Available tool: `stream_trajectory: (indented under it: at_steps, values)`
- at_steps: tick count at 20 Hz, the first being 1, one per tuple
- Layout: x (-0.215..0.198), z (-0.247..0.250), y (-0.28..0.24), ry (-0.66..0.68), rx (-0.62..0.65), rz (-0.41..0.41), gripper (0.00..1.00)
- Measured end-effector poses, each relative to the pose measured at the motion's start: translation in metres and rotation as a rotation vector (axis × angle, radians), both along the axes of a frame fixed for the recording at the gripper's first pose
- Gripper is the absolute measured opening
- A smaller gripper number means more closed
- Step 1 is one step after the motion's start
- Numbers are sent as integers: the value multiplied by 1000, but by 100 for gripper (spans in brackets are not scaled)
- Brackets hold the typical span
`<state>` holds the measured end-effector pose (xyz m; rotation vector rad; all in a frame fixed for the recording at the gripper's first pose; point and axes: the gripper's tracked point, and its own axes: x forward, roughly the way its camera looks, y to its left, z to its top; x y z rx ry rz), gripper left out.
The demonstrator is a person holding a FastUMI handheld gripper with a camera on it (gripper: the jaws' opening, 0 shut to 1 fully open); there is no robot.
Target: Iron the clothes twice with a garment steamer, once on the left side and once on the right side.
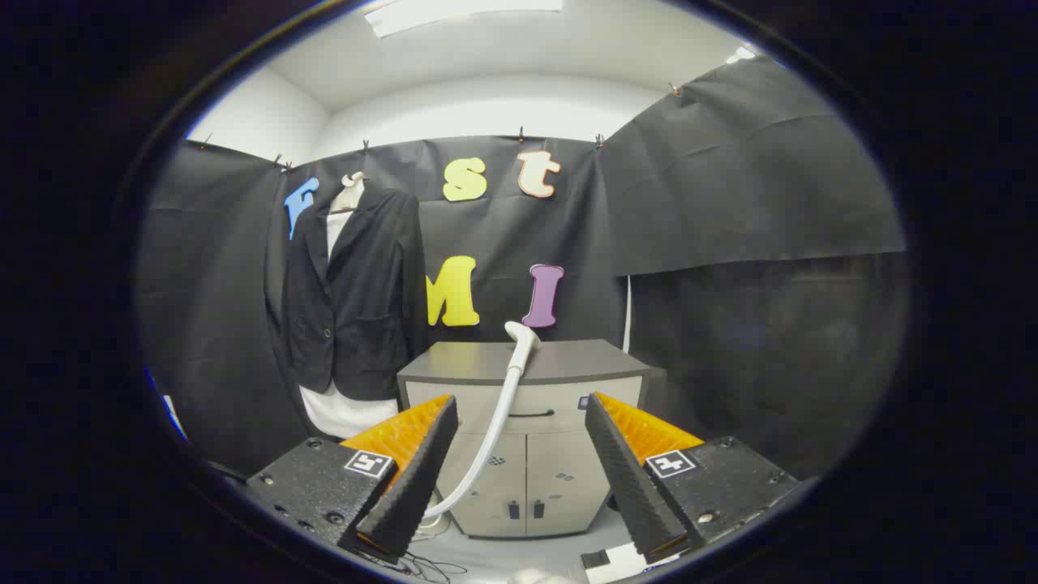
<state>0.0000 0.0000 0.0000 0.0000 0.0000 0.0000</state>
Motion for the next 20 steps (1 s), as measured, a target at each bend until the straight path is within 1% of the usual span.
stream_trajectory:
  at_steps: [2,6,10,15,20]
  values:
    - [0,3,6,-2,2,10,99]
    - [-1,4,15,-7,-32,20,99]
    - [2,2,18,2,-50,16,99]
    - [9,6,8,-5,-48,-23,99]
    - [25,14,-13,-13,-57,-62,99]
